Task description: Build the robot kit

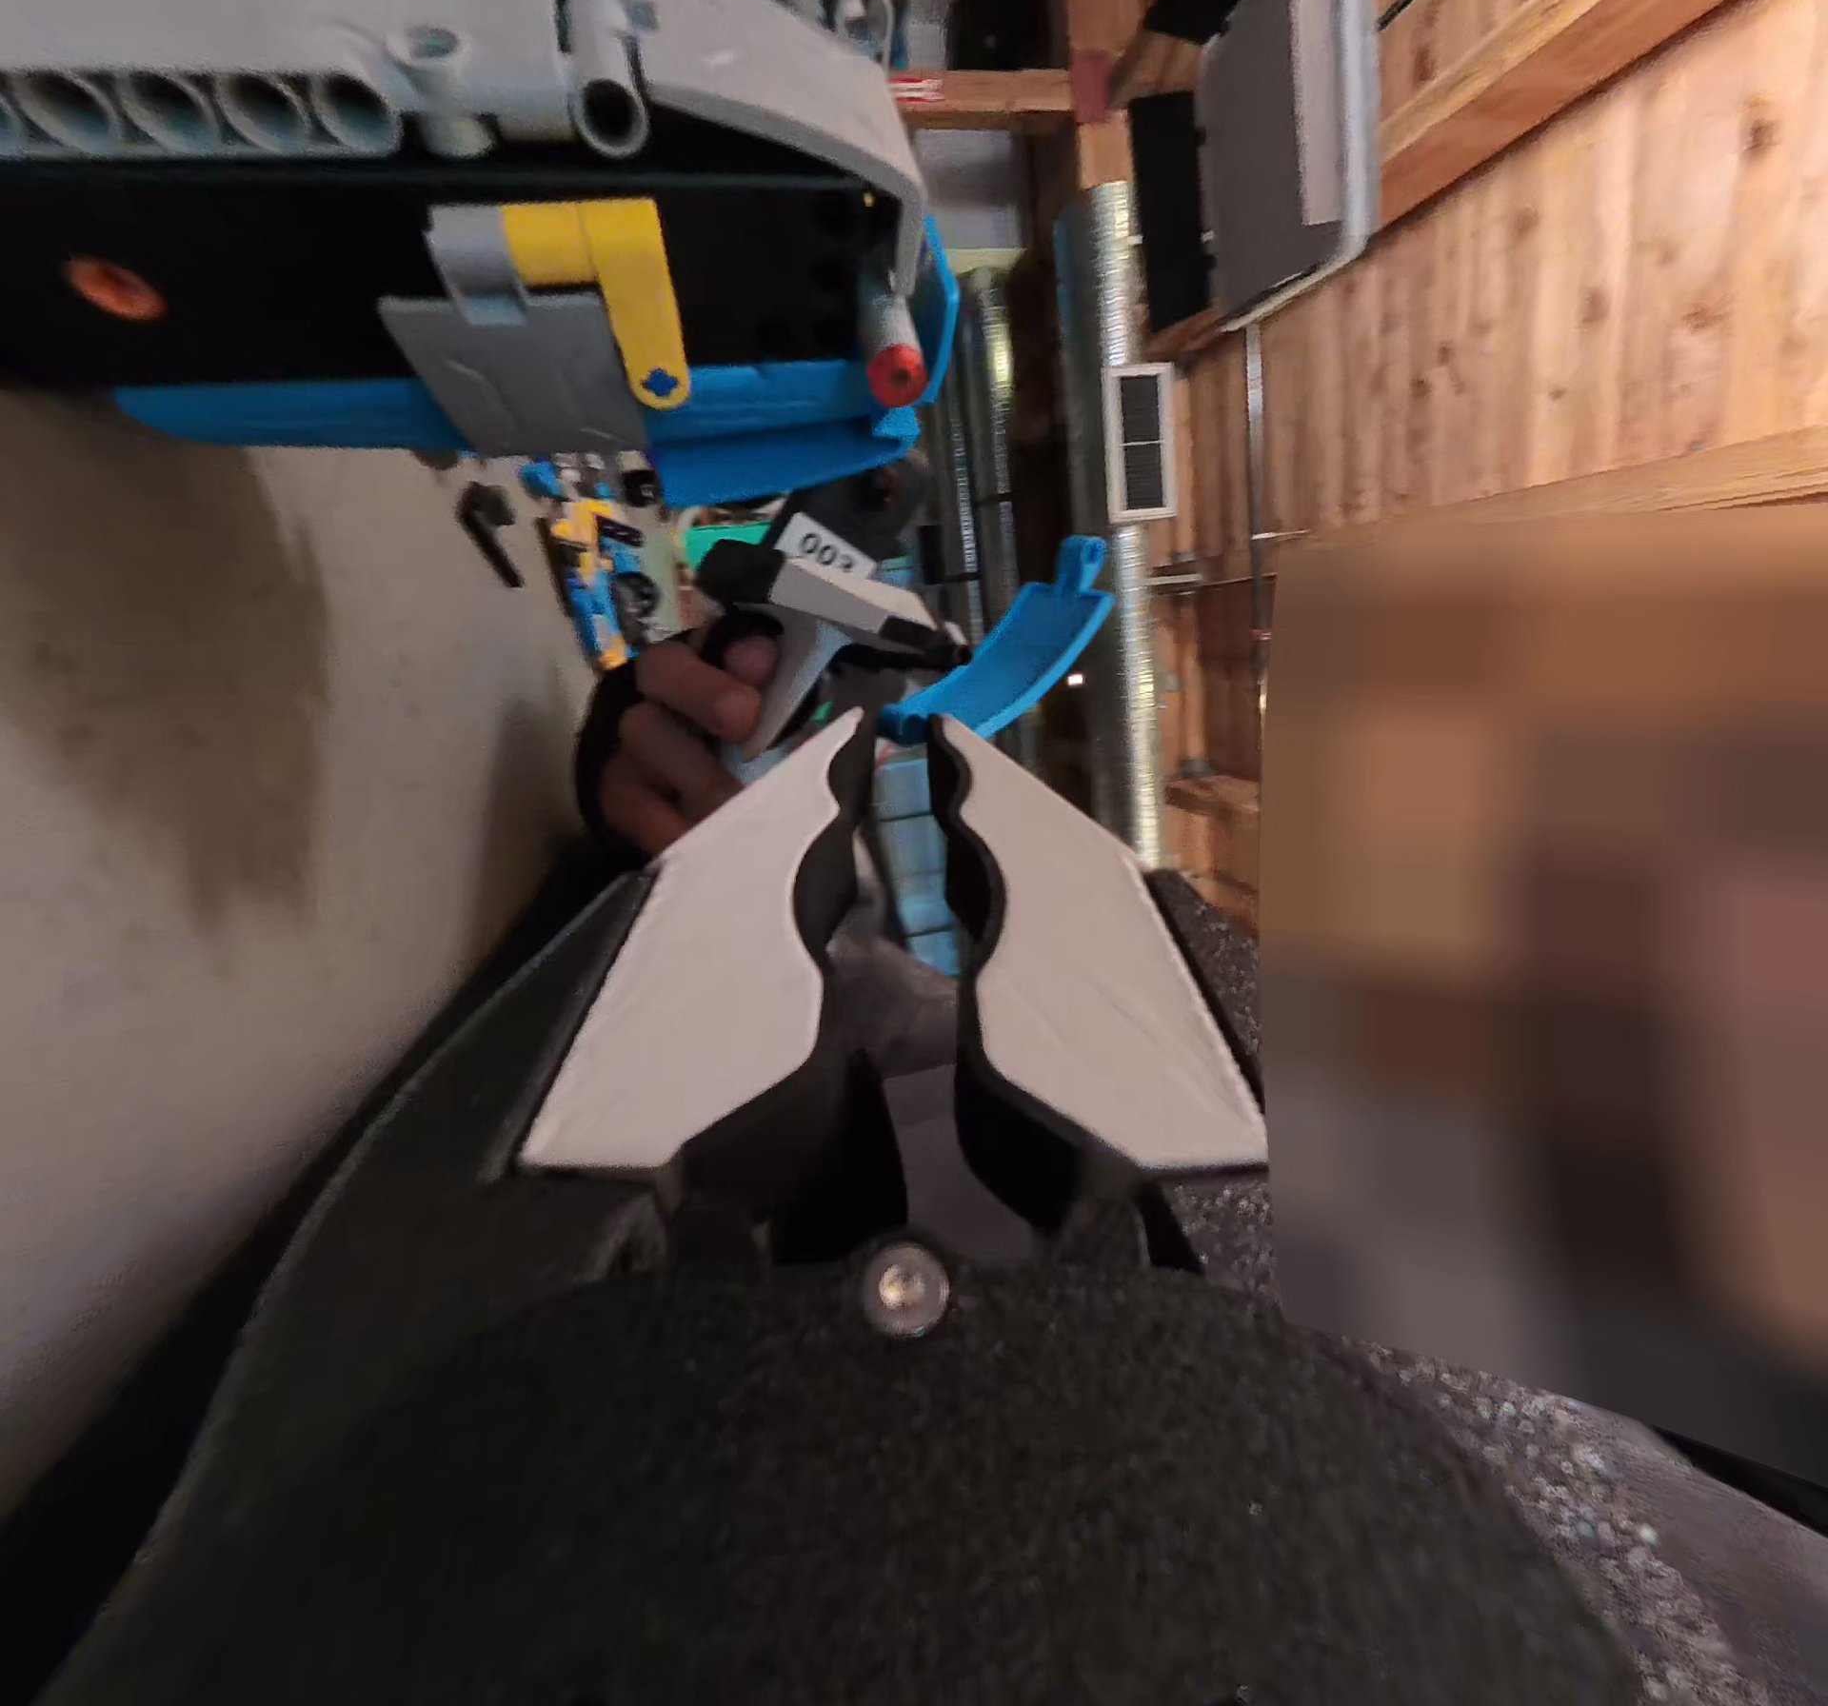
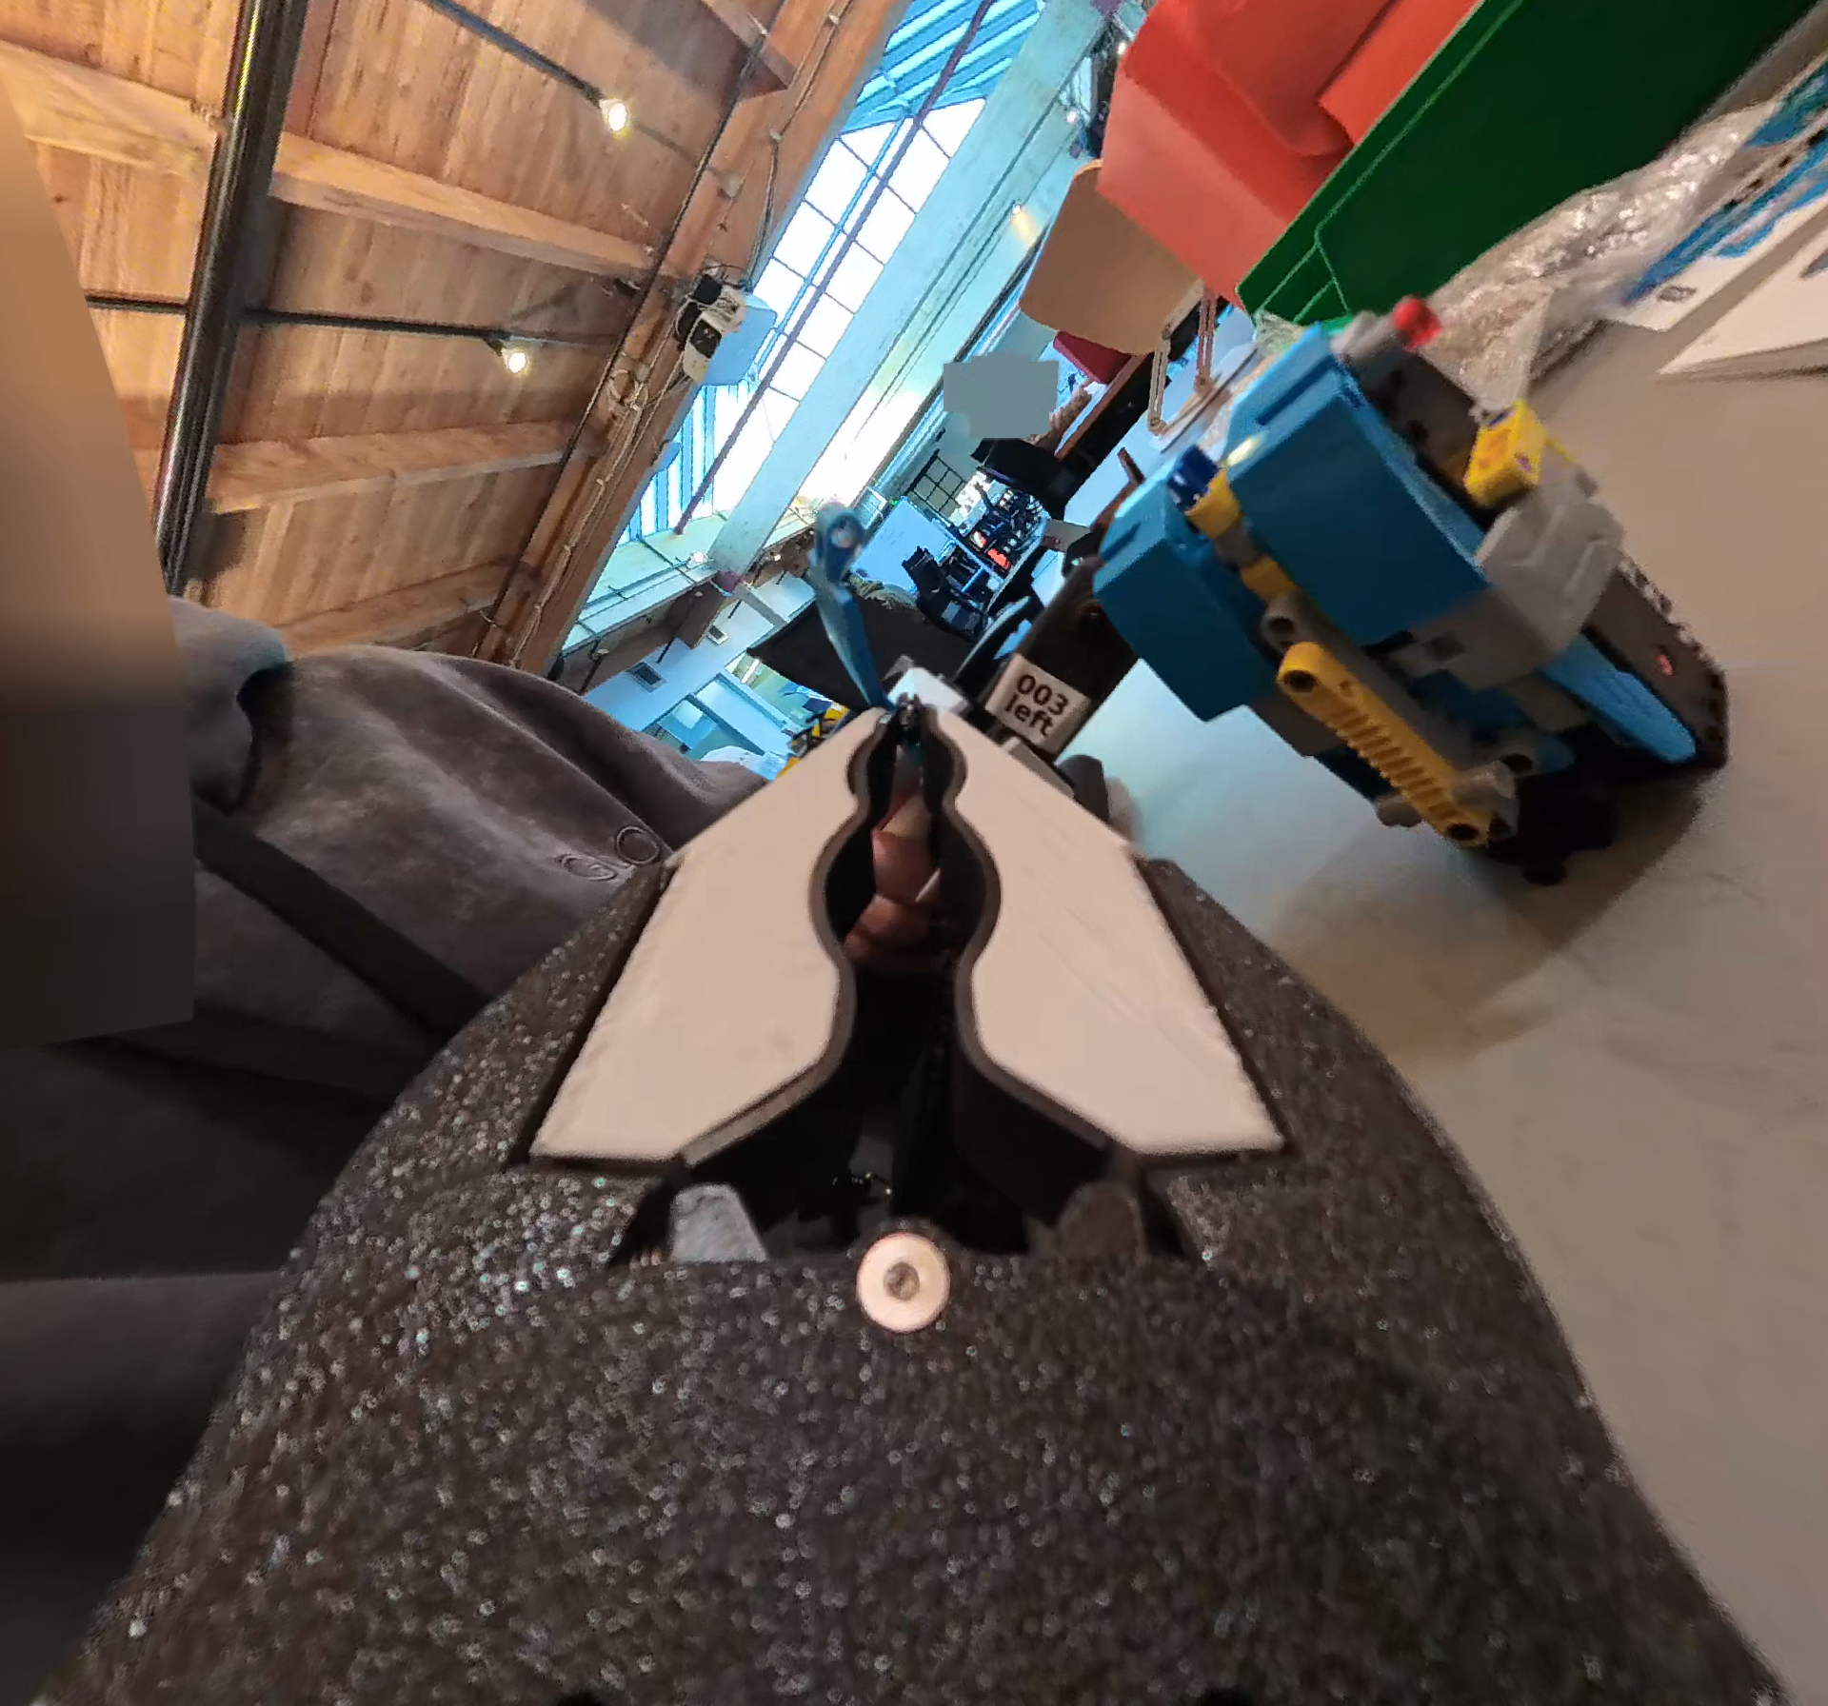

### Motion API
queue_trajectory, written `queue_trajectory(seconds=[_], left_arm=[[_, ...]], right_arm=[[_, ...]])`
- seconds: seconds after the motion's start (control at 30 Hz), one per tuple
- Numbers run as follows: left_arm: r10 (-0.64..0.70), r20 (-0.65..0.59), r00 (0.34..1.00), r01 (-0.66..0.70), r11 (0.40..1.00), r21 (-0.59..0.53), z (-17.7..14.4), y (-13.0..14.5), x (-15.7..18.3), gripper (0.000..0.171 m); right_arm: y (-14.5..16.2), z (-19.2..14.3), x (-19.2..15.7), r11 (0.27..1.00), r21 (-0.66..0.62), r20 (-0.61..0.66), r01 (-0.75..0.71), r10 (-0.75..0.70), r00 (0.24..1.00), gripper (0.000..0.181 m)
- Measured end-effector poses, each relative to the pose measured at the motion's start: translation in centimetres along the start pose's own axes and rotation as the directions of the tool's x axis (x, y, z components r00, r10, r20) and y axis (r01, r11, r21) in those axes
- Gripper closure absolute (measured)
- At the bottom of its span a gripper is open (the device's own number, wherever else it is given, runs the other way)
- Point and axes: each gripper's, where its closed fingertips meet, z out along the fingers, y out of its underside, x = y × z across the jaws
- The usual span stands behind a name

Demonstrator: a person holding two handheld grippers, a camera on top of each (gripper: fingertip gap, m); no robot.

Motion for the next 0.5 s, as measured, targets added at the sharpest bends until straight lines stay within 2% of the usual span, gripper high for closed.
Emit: queue_trajectory(seconds=[0.1,0.2,0.37,0.5], left_arm=[[0.106,0.135,0.985,-0.104,0.994,-0.021,-0.3,0.2,-1.6,0.163],[0.229,0.252,0.94,-0.216,0.973,-0.077,-0.6,0.5,-2.5,0.163],[0.54,0.393,0.744,-0.459,0.841,-0.286,-0.7,1.7,-4.1,0.161],[0.679,0.414,0.607,-0.512,0.732,-0.449,-1.4,2.8,-5.4,0.158]], right_arm=[[0.8,0.2,0.4,0.998,-0.044,-0.001,-0.036,0.036,0.999,0.178],[2.1,0.6,1.0,0.991,-0.115,-0.032,-0.068,0.065,0.997,0.177],[4.5,1.6,2.1,0.965,-0.246,-0.096,-0.087,0.065,0.993,0.177],[5.1,0.5,3.4,0.948,-0.306,-0.19,-0.091,0.033,0.981,0.178]])
